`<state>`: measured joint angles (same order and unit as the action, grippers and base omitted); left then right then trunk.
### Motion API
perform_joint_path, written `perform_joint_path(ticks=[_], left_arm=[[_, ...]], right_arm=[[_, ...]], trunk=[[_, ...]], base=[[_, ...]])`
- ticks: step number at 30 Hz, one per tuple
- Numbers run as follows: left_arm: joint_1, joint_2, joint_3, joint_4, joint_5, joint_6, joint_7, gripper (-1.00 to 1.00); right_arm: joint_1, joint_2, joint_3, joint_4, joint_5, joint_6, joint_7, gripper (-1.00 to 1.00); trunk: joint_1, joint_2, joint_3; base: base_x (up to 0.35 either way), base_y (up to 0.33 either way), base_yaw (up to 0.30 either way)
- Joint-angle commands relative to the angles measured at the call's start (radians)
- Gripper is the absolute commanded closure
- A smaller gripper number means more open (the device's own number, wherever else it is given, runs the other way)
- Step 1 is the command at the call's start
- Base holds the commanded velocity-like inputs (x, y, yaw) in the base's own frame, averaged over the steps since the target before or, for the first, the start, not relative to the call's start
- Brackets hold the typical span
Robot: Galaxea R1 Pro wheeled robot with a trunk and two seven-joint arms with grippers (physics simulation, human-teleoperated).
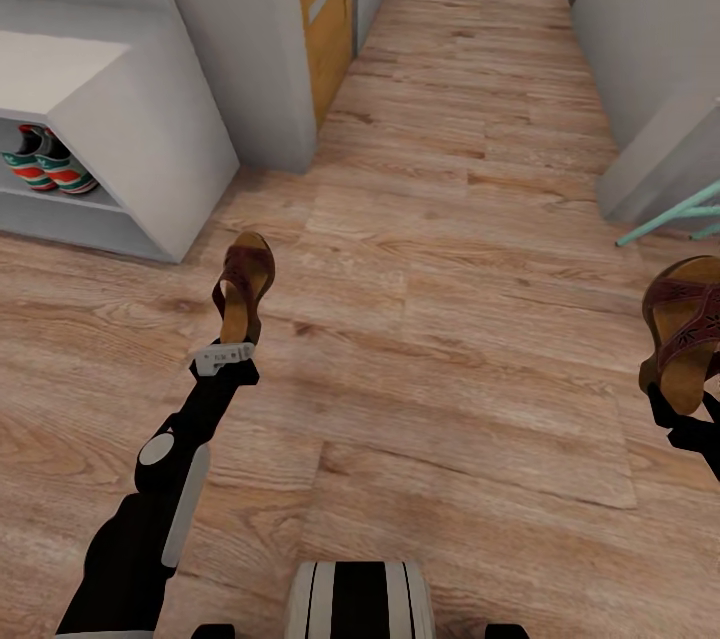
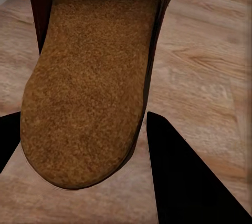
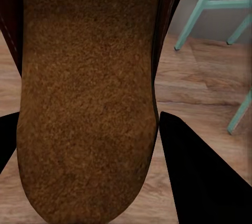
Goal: Pick up the two gym shoes and the two sandals from the corridor floor and place them onto the hallstand (shoe rack) in the corridor, making sure they are on the rack and not on the floor. Arrange them so the two gym shoes are next to each other and the two sandals are next to each other.
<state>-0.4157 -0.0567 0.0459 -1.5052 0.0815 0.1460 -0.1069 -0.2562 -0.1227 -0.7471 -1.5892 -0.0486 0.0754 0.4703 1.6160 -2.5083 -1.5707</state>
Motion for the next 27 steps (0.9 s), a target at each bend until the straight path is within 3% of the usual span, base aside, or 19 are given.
perform_joint_path(ticks=[1,27], left_arm=[[0.000,0.000,0.000,0.000,-0.003,0.000,-0.002,1.00],[0.000,0.000,-0.001,0.000,-0.005,0.000,-0.002,1.00]], right_arm=[[0.000,0.000,0.000,0.000,-0.002,0.001,-0.001,1.00],[0.000,0.000,0.000,0.000,-0.004,0.003,-0.001,1.00]], trunk=[[0.000,0.000,0.002],[0.000,0.000,0.040]], base=[[0.000,0.000,-0.107],[0.000,0.000,-0.107]])
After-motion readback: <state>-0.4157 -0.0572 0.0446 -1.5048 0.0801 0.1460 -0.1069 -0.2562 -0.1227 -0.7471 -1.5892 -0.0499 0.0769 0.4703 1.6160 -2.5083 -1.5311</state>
